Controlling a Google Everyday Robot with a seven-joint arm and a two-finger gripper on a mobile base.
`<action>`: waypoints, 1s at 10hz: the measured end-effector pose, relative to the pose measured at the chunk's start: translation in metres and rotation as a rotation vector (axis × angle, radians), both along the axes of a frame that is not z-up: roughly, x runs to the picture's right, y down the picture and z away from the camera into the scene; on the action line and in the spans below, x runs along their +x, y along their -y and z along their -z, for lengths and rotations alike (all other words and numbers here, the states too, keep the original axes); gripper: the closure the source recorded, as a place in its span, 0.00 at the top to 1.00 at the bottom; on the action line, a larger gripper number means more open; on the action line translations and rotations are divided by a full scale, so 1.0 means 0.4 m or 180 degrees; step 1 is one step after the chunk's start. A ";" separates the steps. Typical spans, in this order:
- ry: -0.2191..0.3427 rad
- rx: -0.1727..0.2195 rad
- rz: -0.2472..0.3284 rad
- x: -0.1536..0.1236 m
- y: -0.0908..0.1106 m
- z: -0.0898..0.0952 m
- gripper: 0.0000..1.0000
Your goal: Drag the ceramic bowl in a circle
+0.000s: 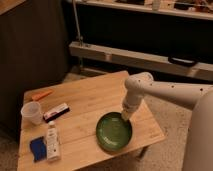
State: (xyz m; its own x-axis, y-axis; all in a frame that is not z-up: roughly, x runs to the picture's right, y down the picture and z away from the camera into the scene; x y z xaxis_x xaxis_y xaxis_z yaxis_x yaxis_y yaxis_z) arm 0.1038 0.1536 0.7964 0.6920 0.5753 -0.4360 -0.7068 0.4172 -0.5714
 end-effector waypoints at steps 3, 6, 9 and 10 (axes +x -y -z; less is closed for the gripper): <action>0.0213 0.0114 0.0122 -0.151 0.010 0.018 0.00; 0.0436 0.0205 0.0253 -0.292 0.027 0.039 0.00; 0.0540 0.0234 0.0305 -0.380 0.058 0.026 0.00; 0.0548 0.0233 0.0311 -0.402 0.068 0.015 0.00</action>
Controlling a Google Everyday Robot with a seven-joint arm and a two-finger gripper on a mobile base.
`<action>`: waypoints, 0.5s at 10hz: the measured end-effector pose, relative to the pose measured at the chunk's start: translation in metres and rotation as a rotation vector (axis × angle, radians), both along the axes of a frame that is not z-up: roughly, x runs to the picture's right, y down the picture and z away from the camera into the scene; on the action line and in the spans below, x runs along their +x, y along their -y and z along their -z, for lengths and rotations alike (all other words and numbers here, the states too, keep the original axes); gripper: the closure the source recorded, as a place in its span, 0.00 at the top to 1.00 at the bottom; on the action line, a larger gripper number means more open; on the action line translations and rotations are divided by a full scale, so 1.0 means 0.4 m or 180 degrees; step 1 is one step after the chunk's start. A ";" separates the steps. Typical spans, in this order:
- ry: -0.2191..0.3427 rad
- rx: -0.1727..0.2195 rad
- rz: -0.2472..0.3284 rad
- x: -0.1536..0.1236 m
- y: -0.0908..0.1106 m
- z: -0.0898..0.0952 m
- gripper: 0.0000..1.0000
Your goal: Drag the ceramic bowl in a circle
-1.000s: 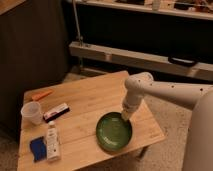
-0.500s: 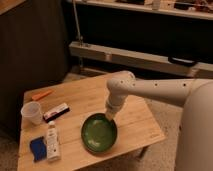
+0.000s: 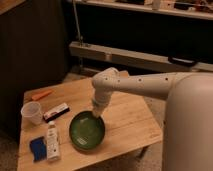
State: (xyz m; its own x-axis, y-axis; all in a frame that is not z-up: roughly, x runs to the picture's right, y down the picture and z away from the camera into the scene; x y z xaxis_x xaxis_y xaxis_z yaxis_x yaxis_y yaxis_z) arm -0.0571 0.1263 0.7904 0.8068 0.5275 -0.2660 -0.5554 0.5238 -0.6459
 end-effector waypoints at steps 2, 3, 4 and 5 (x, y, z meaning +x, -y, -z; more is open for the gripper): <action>-0.0059 -0.0013 -0.0010 -0.031 0.031 -0.055 0.00; -0.0101 -0.0030 -0.0018 -0.031 0.043 -0.079 0.00; -0.0154 -0.0070 -0.0055 -0.033 0.061 -0.110 0.00; -0.0209 -0.0131 -0.0117 -0.031 0.082 -0.144 0.00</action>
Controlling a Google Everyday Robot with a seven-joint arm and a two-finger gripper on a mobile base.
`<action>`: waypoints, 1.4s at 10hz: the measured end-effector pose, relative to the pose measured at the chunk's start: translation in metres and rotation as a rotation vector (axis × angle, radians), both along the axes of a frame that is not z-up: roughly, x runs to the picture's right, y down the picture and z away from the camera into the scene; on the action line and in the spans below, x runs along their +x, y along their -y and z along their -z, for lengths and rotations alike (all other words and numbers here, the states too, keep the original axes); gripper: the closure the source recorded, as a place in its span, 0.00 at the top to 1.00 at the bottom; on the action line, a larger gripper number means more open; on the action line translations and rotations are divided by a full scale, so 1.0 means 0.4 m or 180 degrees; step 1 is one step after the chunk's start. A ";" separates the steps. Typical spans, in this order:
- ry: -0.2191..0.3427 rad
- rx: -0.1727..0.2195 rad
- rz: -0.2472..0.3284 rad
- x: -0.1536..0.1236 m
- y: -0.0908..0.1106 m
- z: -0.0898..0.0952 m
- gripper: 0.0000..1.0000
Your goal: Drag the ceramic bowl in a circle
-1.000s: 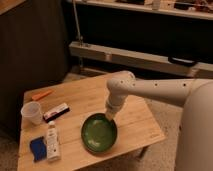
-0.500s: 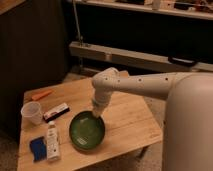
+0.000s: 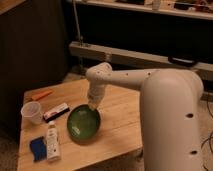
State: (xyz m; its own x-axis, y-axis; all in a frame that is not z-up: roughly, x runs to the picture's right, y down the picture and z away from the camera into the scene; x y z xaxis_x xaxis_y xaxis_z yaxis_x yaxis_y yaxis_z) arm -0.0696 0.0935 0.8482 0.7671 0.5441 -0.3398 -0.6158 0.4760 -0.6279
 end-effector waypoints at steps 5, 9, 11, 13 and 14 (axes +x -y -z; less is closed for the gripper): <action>-0.0380 -0.0127 -0.0240 0.122 0.096 -0.109 0.00; -0.0748 -0.0296 -0.0212 0.279 0.047 -0.167 0.00; -0.0851 -0.0305 -0.0274 0.373 0.033 -0.160 0.00; -0.0946 -0.0295 -0.0309 0.479 0.012 -0.144 0.00; -0.0973 -0.0302 -0.0324 0.525 -0.007 -0.129 0.00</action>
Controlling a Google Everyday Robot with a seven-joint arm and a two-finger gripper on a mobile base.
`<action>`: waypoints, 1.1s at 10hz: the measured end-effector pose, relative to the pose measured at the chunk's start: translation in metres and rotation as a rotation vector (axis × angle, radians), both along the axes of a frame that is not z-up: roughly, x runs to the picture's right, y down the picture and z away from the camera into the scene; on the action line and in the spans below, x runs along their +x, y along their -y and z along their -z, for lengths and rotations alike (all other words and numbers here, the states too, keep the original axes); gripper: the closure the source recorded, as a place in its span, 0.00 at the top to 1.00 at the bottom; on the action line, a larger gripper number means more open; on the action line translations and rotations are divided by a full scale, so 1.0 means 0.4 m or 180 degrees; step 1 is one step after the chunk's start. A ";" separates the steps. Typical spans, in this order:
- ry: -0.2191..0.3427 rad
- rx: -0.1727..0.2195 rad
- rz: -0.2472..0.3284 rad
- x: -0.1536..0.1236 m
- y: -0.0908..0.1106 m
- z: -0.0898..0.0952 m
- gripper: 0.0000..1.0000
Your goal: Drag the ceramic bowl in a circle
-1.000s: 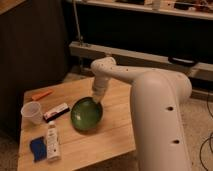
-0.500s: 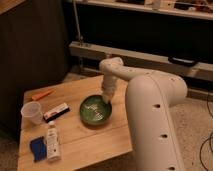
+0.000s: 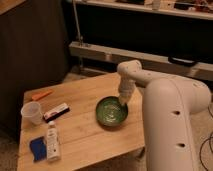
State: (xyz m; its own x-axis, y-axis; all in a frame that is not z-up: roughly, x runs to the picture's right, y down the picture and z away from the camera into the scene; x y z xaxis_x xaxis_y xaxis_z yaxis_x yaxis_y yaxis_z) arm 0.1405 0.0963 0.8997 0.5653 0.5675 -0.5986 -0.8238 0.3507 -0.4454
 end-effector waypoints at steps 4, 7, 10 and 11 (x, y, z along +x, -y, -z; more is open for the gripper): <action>0.0032 -0.0014 0.0013 0.082 -0.112 0.097 0.00; 0.0177 0.0030 0.0087 0.066 -0.187 0.215 0.00; 0.0436 0.0112 0.0212 -0.020 -0.215 0.304 0.00; 0.0500 0.0142 0.0243 -0.048 -0.205 0.312 0.00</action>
